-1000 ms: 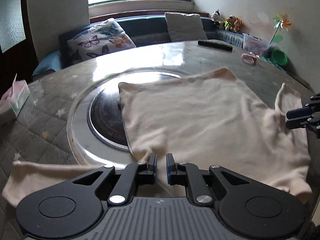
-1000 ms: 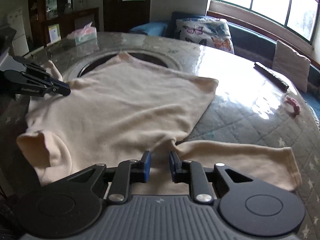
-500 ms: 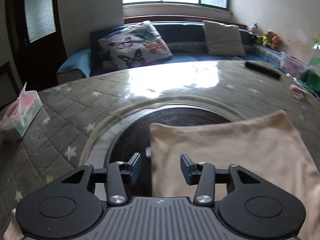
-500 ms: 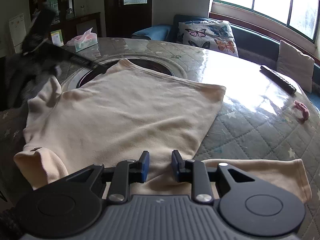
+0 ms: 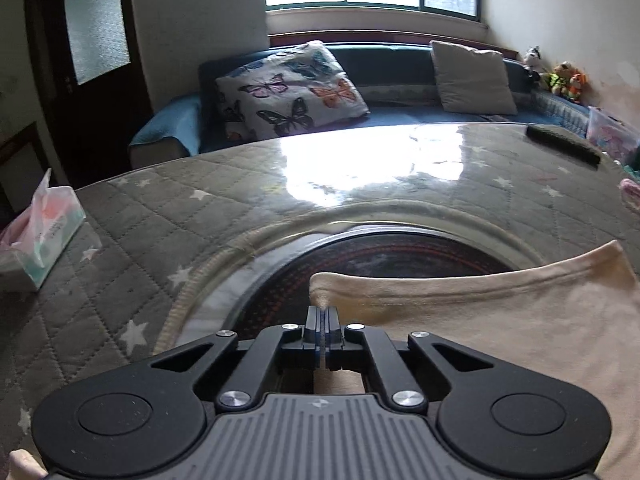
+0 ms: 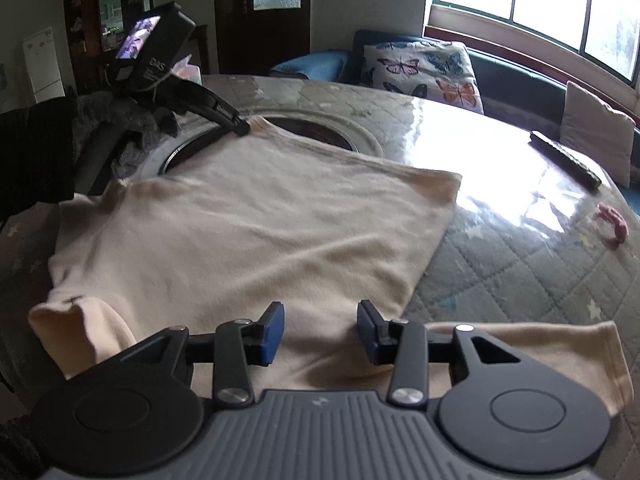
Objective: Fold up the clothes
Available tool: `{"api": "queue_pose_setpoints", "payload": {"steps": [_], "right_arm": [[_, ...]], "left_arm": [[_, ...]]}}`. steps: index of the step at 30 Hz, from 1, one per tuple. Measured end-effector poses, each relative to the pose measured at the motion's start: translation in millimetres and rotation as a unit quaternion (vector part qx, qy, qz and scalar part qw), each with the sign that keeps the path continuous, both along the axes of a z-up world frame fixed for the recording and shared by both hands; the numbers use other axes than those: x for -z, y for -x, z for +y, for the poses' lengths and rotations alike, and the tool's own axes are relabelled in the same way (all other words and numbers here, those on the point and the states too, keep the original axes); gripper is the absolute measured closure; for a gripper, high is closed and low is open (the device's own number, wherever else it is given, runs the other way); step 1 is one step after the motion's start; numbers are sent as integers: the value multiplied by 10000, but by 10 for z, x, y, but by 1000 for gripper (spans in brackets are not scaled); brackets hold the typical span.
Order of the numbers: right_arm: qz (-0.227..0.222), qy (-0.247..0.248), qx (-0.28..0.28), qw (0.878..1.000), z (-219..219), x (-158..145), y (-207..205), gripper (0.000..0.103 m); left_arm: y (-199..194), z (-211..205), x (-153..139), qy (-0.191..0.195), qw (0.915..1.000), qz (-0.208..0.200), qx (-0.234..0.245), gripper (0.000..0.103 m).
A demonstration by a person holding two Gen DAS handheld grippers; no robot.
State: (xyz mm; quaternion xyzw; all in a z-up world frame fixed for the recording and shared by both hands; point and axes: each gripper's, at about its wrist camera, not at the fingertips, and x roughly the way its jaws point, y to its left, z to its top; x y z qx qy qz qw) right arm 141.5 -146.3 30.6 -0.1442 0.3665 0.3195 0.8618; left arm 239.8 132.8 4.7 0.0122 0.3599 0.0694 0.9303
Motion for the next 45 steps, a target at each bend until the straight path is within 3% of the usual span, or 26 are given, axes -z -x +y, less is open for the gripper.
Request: {"api": "queue_pose_setpoints", "payload": {"steps": [5, 8, 12, 14, 16, 23, 28, 36, 41, 45], "right_arm": [[-31, -29, 26, 10000, -46, -13, 11, 62], [-114, -92, 17, 9999, -26, -49, 25, 50], [-156, -127, -86, 9998, -7, -74, 88, 50], [-160, -110, -61, 9998, -37, -73, 108, 50], [-191, -209, 77, 9996, -110, -98, 134, 49], [-257, -351, 866, 9953, -538, -112, 174, 49], [-465, -241, 1738, 9834, -957, -65, 85, 49], [-617, -125, 3107, 9484, -1573, 103, -187, 52], [-438, -451, 3497, 9348, -1814, 184, -243, 54], [-424, -744, 3638, 9275, -1874, 209, -257, 67]], "left_arm": [[-7, 75, 10, 97, 9996, -30, -256, 101], [-9, 77, -3, 144, 9996, 6, -254, 99], [103, 76, -92, 259, 9994, -49, -210, 94], [220, 33, -164, 231, 9996, -116, -99, 85], [382, -35, -229, 197, 9996, -188, -1, 58], [1040, -414, -347, 324, 9968, -262, 675, 48], [1430, -748, -372, 386, 9930, -264, 1083, 45], [1758, -1185, -306, 408, 9858, -207, 1617, 45], [1842, -1392, -255, 325, 9804, -116, 1941, 43], [1869, -1511, -213, 290, 9773, -64, 2097, 42]]}}
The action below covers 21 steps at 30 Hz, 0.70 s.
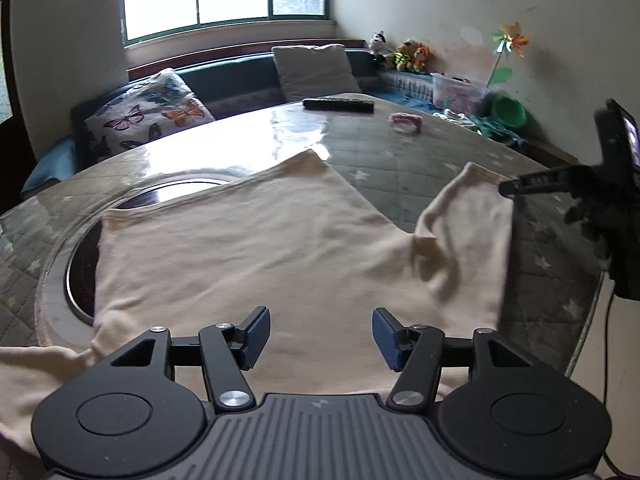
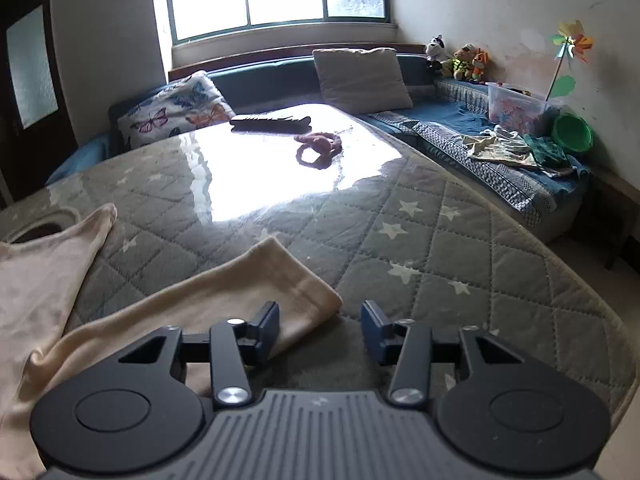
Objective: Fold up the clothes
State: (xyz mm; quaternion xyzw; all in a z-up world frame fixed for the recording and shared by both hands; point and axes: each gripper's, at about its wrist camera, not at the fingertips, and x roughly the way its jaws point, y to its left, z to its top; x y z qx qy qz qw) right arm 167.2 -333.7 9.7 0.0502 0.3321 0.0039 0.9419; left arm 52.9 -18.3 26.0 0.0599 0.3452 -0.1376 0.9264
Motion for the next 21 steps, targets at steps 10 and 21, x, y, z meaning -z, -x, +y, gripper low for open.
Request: {"api": "queue_pose_setpoints", "payload": {"steps": [10, 21], "right_arm": [[-437, -254, 134, 9986, -85, -166, 171, 98], [-461, -172, 190, 9986, -180, -245, 377, 98]], "left_arm": [[-3, -242, 45, -260, 9994, -58, 226, 36], [22, -423, 226, -580, 9975, -107, 401, 34]]}}
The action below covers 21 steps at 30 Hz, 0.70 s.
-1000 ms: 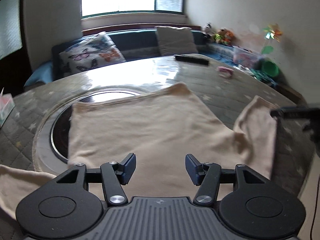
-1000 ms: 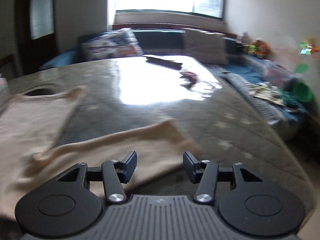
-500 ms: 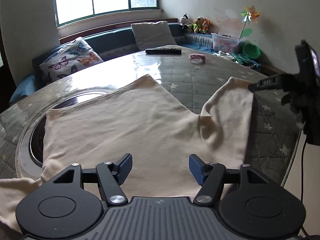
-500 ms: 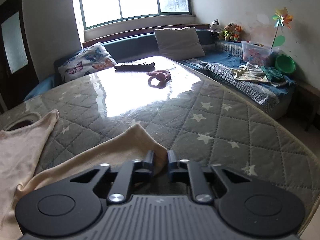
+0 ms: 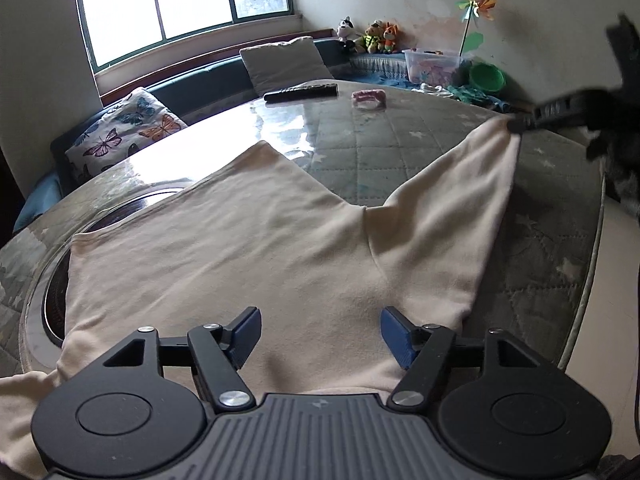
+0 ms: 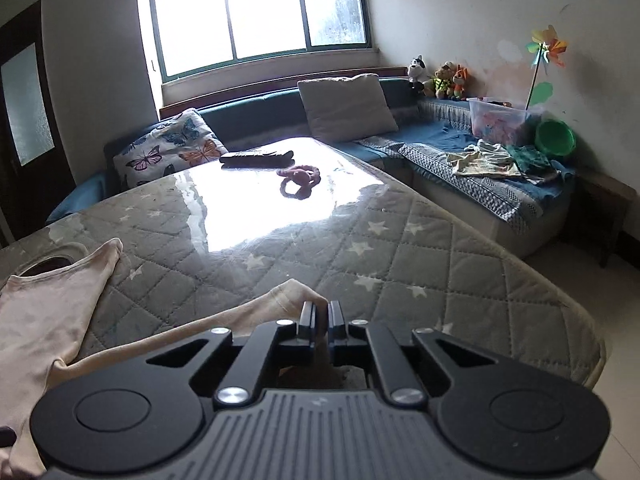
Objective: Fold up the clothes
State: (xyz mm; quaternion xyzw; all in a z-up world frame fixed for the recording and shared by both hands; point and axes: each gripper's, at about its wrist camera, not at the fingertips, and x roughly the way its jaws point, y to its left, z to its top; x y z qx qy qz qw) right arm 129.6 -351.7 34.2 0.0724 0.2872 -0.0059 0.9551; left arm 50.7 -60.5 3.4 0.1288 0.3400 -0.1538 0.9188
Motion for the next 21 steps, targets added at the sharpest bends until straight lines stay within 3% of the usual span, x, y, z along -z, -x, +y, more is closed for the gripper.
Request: {"api": "queue_pose_setpoints", "payload": {"steps": [4, 9, 15, 21], "right_arm": [[-365, 80, -267, 9989, 126, -294, 100, 98], [-970, 286, -1007, 9898, 544, -820, 263, 98], [-1466, 418, -2050, 9668, 1242, -1251, 408, 98], [-1553, 477, -3064, 9379, 2059, -1359, 455, 98]], "left_arm": [[27, 60, -51, 103, 9999, -64, -41, 33], [95, 306, -223, 272, 9985, -347, -329, 34], [236, 783, -339, 396, 9935, -560, -904, 34], [436, 1175, -297, 554, 9874, -537, -1381, 34]]}}
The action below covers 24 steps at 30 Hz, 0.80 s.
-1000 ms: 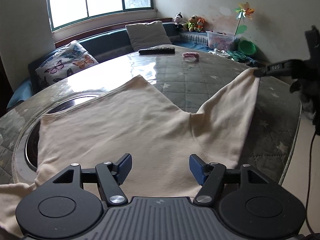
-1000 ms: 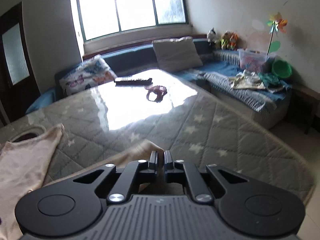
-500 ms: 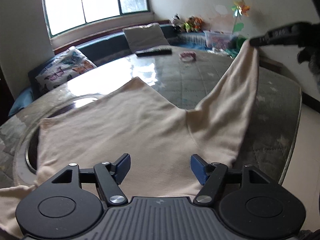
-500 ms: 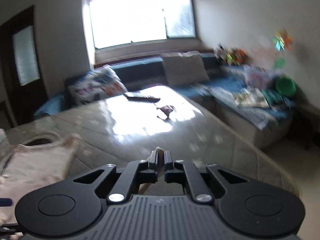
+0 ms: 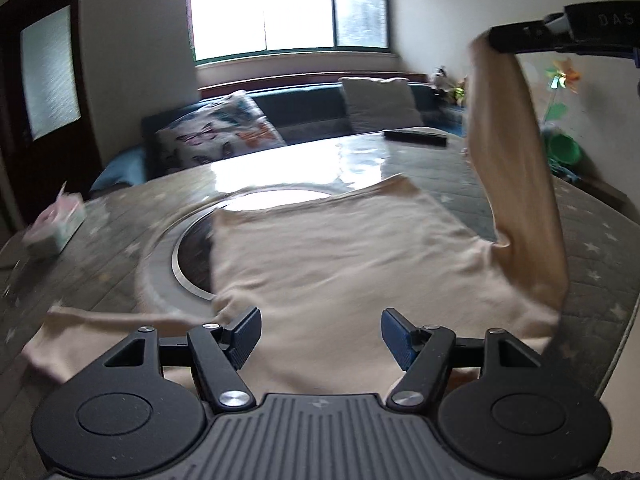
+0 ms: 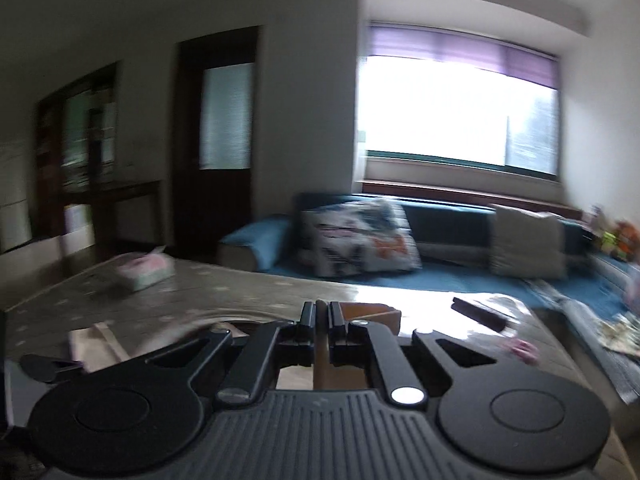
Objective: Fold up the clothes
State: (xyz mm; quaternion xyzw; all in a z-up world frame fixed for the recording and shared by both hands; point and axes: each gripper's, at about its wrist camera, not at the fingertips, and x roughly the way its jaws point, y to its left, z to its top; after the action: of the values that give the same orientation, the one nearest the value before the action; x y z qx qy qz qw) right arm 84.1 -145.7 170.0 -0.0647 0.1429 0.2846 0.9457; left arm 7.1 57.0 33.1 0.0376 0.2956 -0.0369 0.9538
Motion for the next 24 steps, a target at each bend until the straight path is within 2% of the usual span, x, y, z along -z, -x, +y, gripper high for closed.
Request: {"api": "queue_pose_setpoints", "payload": {"steps": [4, 7, 10, 15, 18, 24], "right_arm": [[168, 191, -569, 9981, 492, 125, 36, 98], [483, 340, -915, 9940, 777, 306, 46, 98], [733, 390, -1187, 9895, 912, 404, 39, 92], [672, 437, -1168, 9899, 747, 336, 57, 83], [698, 623, -982, 9908, 553, 363, 34, 82], [1288, 1152, -770, 9819, 148, 697, -34, 82]], "left_arm": [[110, 135, 64, 92, 9998, 85, -146, 34], [151, 181, 104, 112, 9996, 148, -226, 34], [179, 227, 112, 122, 9994, 170, -283, 34], [182, 231, 80, 130, 9994, 150, -298, 35], [170, 205, 57, 132, 9995, 126, -247, 35], [63, 189, 75, 222, 9994, 171, -213, 38]]}}
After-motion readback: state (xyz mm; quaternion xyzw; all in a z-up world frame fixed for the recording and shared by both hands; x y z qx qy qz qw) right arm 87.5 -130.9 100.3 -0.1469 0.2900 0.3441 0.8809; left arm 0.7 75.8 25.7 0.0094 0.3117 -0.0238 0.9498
